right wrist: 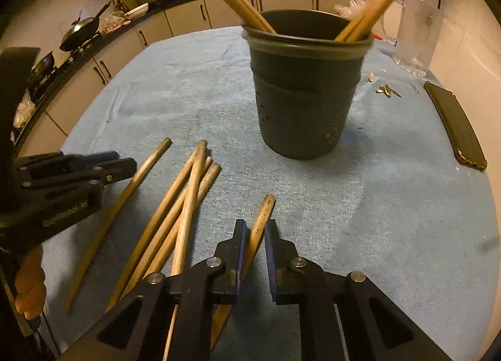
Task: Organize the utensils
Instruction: 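Close the left tool on a chopstick while the right tool grasps another, then carry both held chopsticks to the black cup and lower them in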
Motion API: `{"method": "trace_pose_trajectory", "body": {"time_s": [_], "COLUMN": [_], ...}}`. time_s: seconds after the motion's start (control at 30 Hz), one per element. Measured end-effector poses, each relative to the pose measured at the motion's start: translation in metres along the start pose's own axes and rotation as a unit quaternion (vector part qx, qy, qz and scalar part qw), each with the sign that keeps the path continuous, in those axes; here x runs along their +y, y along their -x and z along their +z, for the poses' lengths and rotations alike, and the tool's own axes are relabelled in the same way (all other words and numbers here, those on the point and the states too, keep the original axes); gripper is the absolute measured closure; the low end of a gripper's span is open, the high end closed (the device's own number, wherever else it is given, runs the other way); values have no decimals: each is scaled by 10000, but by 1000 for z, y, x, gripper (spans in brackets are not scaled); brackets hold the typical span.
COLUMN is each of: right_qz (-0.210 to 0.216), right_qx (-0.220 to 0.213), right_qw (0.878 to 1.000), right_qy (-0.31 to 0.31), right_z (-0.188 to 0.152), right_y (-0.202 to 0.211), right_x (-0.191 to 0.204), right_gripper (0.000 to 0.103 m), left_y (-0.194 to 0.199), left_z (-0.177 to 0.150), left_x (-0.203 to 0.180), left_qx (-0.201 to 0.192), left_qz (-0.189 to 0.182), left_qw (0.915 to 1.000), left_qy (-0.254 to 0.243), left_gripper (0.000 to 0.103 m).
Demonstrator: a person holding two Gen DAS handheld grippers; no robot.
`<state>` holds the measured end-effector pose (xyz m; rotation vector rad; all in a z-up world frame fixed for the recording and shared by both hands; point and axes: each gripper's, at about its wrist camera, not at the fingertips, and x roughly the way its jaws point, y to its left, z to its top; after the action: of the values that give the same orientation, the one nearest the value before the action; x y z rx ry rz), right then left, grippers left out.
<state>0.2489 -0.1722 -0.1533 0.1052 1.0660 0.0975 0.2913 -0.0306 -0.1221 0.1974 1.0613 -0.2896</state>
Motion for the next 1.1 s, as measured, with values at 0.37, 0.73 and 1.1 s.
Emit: {"method": "trace_pose_trajectory", "body": {"time_s": [0.37, 0.73, 1.1], "right_qz": [-195, 713, 756], "right_qx": [-99, -1473, -2566], "right_qw": [9993, 9859, 9630], "right_qy": [297, -336, -332], "right_z": [3, 11, -26], "right_y": [-3, 71, 177], "right_x": [12, -24, -31], "right_gripper": [89, 95, 95], "left_y": [-6, 71, 198], "left_z": [13, -6, -58], "left_x": [-32, -29, 1], "left_qx": [127, -926, -2271], "left_qz": [-122, 72, -300], "left_qw": [9993, 9949, 9635], "left_qy": [-327, 387, 1387], "left_gripper": [80, 96, 96]}}
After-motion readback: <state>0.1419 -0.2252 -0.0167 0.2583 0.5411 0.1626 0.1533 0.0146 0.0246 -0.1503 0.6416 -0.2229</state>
